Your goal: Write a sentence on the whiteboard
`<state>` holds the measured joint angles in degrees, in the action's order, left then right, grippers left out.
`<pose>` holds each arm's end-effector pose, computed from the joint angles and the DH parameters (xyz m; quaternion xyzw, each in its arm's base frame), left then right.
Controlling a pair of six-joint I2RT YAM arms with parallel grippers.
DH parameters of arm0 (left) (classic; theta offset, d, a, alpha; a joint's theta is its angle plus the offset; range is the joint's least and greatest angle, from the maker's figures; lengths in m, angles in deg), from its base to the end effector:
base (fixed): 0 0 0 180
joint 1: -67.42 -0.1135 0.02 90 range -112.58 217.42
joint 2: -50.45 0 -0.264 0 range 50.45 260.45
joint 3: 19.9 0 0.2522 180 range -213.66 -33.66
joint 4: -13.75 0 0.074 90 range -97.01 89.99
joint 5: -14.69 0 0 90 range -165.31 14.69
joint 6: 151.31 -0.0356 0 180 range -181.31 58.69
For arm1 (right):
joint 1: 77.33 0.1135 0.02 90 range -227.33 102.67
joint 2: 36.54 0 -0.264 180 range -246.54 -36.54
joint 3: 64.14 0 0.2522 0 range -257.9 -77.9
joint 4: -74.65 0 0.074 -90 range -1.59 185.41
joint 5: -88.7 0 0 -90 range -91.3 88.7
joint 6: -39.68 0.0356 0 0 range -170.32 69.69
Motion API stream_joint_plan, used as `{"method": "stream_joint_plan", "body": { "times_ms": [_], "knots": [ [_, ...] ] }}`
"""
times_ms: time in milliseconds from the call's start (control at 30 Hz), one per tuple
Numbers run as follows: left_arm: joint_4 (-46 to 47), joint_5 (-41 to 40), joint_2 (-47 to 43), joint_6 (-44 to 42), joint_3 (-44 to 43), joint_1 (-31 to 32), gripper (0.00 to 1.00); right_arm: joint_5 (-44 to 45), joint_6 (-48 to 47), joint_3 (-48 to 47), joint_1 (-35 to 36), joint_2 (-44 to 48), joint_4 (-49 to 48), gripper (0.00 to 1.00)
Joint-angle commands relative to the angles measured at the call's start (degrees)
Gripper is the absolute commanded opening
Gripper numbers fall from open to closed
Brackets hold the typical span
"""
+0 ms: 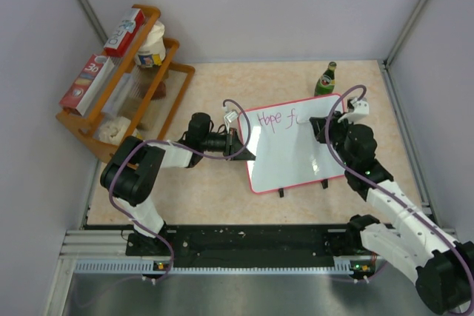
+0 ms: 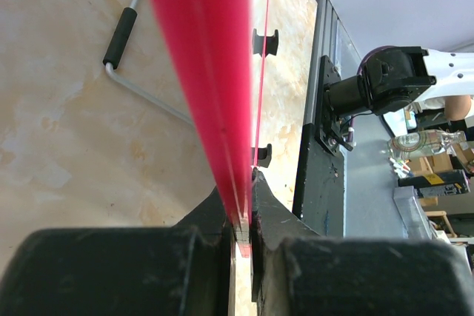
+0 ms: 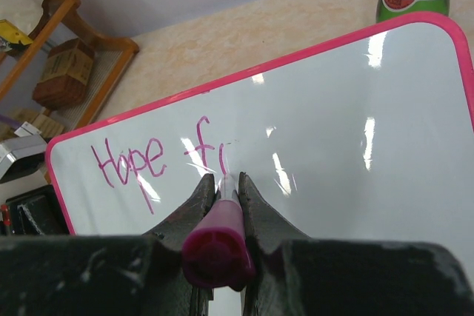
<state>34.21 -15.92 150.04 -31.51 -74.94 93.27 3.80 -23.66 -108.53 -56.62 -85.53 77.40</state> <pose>0.2817 -0.1705 0.1593 0.2442 0.7378 -0.5882 0.2239 0.1945 0.0701 0.2785 0.0683 0.7477 0.2344 0.6175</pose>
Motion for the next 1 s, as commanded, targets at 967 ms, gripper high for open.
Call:
{"method": "stream_joint_plan", "body": {
  "times_ms": [967],
  "knots": [
    [-6.4,1.5,0.7,-8.8,1.2,2.8,0.00,1.8,-0.6,-6.5,-0.8,-5.2,-0.9,0.00]
  ]
}}
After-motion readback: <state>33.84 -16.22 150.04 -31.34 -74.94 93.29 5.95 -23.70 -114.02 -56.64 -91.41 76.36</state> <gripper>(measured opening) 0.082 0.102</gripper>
